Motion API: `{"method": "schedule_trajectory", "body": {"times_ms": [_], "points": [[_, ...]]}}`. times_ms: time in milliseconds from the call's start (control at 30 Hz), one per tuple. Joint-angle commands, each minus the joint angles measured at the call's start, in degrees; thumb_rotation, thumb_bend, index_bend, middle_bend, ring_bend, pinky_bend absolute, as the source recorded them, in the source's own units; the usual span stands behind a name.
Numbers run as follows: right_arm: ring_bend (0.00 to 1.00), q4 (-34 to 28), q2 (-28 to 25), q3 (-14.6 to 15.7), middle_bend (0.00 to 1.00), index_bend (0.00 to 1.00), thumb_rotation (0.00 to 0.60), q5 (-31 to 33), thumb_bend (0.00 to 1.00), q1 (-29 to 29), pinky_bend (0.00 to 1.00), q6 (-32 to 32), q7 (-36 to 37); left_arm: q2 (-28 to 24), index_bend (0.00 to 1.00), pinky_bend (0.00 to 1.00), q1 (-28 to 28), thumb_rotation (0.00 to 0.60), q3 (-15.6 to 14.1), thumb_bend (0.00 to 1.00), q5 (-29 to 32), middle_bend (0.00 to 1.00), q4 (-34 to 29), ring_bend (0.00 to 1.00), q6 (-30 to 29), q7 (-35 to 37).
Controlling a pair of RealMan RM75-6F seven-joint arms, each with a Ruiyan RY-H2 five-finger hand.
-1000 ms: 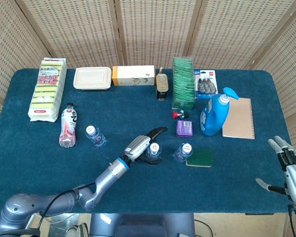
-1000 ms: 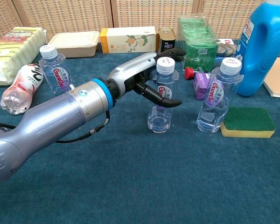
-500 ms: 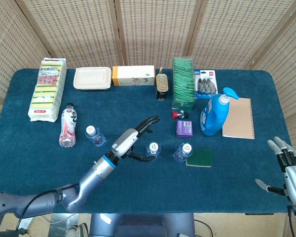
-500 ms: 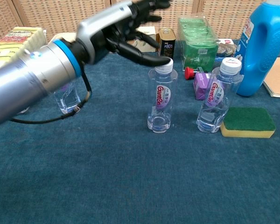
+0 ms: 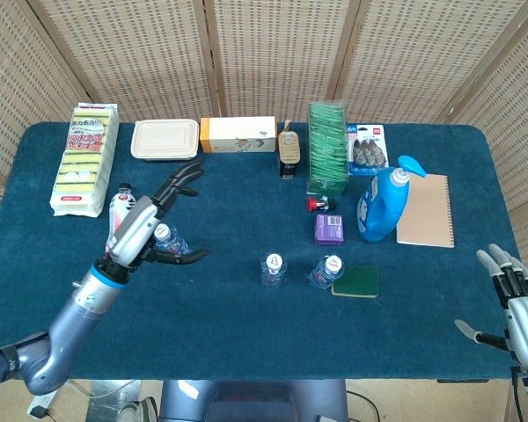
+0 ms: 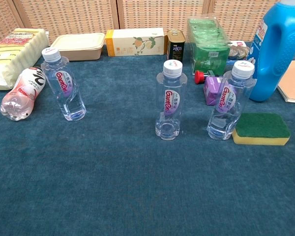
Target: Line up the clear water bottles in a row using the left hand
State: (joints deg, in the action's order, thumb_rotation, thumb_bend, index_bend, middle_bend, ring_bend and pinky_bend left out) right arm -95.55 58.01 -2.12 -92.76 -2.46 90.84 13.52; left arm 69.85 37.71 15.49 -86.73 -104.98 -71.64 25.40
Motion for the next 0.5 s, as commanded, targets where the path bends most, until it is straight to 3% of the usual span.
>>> {"method": "schedule_trajectory", "body": {"times_ms": [33, 233, 500], "points": [[0.00, -0.2, 0.0, 0.1, 0.00, 0.02, 0.600, -0.2, 0.03, 0.0, 0.00, 0.0, -0.5, -3.8, 0.00, 0.22, -3.0, 0.600, -1.0, 0.17, 0.8, 0.00, 1.8, 0.00, -1.1, 1.5], [0.00, -0.5, 0.1, 0.1, 0.00, 0.02, 0.600, -0.2, 0.03, 0.0, 0.00, -0.2, -1.3, -3.6, 0.00, 0.20, -6.8, 0.600, -5.9, 0.17, 0.2, 0.00, 13.9, 0.00, -1.0, 11.8], [0.00, -0.9, 0.3, 0.1, 0.00, 0.02, 0.600, -0.1, 0.03, -0.2, 0.00, -0.6, -2.5, 5.1, 0.00, 0.19, -7.6, 0.600, -10.2, 0.17, -2.0, 0.00, 30.0, 0.00, 0.4, 25.0]]}}
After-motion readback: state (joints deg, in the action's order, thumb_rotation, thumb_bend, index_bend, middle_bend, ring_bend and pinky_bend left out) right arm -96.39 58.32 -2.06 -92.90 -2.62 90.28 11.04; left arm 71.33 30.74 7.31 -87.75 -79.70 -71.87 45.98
